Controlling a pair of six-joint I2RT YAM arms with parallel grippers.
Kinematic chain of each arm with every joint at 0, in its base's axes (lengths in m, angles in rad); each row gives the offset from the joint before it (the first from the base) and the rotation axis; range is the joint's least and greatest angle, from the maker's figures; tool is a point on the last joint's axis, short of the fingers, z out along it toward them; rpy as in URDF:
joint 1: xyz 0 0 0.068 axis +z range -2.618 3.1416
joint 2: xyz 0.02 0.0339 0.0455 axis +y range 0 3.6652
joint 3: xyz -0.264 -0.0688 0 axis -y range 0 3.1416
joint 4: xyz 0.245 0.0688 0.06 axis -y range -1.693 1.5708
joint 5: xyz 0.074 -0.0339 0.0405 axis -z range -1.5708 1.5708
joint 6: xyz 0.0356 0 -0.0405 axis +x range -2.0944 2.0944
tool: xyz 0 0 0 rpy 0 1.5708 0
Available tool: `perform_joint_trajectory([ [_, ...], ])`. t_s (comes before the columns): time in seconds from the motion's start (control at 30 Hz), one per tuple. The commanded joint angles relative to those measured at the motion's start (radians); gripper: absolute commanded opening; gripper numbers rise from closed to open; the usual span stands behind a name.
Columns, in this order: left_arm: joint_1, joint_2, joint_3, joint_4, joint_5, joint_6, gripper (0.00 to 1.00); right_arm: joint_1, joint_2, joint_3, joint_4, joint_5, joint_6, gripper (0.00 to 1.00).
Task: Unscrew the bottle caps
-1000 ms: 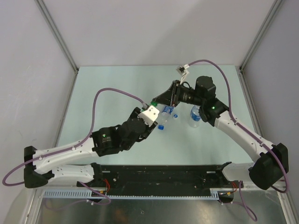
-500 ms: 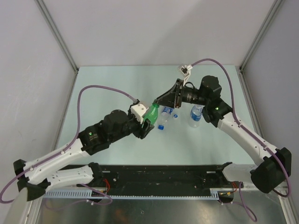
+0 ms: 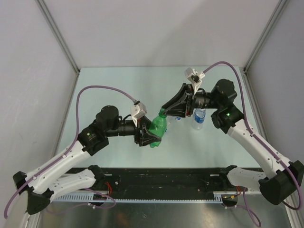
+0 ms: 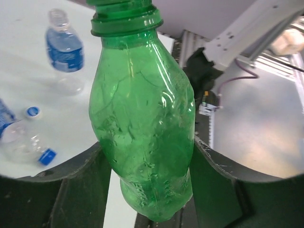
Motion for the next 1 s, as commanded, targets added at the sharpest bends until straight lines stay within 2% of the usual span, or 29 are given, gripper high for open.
perform_joint_trajectory([
  [0.0, 0.012, -0.007, -0.009, 0.155, 0.283, -0.042, 0.00, 0.012, -0.033, 0.039, 0.057, -0.087, -0.029, 0.00],
  [0.17, 0.047, -0.048, -0.067, 0.360, 0.436, -0.144, 0.00, 0.015, -0.049, 0.038, 0.078, -0.128, -0.027, 0.00],
  [0.3, 0.064, -0.064, -0.107, 0.443, 0.468, -0.198, 0.00, 0.017, -0.058, 0.038, 0.102, -0.143, -0.018, 0.00],
  [0.7, 0.078, -0.060, -0.128, 0.474, 0.481, -0.222, 0.00, 0.016, -0.082, 0.038, 0.123, -0.144, -0.017, 0.00],
  [0.97, 0.081, -0.044, -0.134, 0.474, 0.491, -0.220, 0.00, -0.006, -0.109, 0.035, 0.134, -0.069, -0.013, 0.00],
])
